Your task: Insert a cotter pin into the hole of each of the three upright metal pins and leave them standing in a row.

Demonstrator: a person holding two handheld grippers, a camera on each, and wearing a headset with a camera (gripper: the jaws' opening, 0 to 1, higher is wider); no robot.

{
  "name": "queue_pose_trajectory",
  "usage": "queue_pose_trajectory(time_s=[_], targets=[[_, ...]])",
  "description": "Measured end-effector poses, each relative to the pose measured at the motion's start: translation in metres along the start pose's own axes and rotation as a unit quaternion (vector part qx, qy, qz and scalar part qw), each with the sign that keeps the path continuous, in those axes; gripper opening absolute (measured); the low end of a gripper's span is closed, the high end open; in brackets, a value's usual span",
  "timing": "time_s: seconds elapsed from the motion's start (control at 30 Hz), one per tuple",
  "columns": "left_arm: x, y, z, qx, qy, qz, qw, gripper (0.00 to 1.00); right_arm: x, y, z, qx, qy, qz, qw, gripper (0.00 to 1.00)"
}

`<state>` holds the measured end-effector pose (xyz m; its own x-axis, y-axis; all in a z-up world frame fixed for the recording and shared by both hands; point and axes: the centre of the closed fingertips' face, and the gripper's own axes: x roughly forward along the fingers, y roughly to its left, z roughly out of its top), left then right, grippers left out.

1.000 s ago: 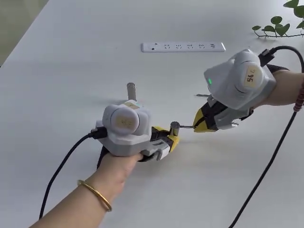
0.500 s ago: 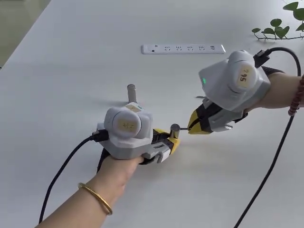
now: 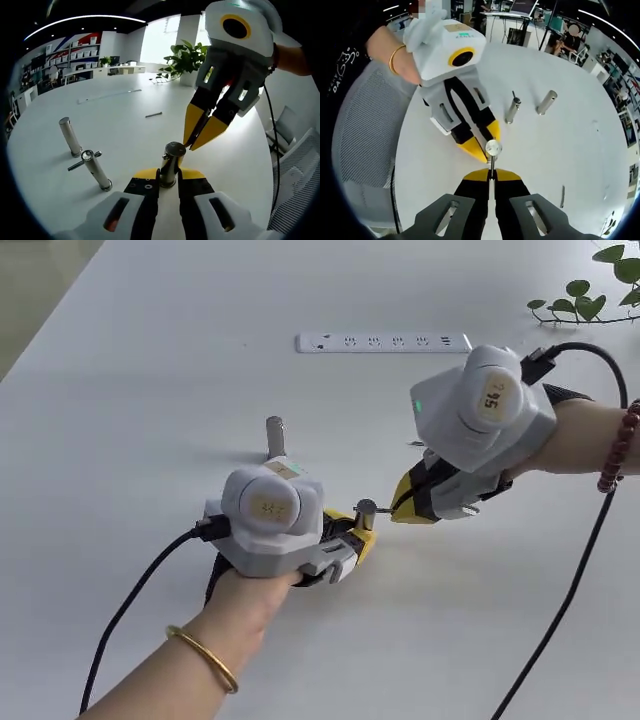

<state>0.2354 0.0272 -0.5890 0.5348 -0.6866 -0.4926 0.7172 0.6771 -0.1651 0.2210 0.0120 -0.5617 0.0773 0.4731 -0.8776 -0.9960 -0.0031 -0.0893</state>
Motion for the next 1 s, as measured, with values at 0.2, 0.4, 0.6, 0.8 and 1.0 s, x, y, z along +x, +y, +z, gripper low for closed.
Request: queue_pose_trajectory(time_s=[0.2, 0.4, 0.6, 0.8, 1.0], targets=[[0.0001, -0.0001, -0.0002, -0.002, -0.001, -0.001, 1.0000, 0.12, 0.0006, 0.0000, 0.0043, -0.007, -0.001, -0.004, 1.0000, 0.00], [0.0003, -0.0005, 0.0000, -0.005, -0.004, -0.001, 1.0000, 0.13, 0.0020, -0.0013, 0.0071, -0.033, -0.009, -0.007, 0.9994, 0.00], [0.0006, 0.0004, -0.0002, -0.012, -0.005, -0.001, 0.9999, 0.13, 0.0026, -0.0029, 0.0067, -0.044, -0.020, -0.014, 0.9987, 0.00], [-0.0042, 0.0016, 0.0087, -0.042, -0.026, -0.002, 0.9988, 0.17, 0.0023, -0.0041, 0.0058, -0.045, -0.030, -0.022, 0.9983, 0.02], [-0.0057, 0.0046, -0.0005, -0.021, -0.008, 0.008, 0.9997, 0.18, -0.0008, -0.0051, 0.0041, -0.042, -0.034, -0.031, 0.9980, 0.03]])
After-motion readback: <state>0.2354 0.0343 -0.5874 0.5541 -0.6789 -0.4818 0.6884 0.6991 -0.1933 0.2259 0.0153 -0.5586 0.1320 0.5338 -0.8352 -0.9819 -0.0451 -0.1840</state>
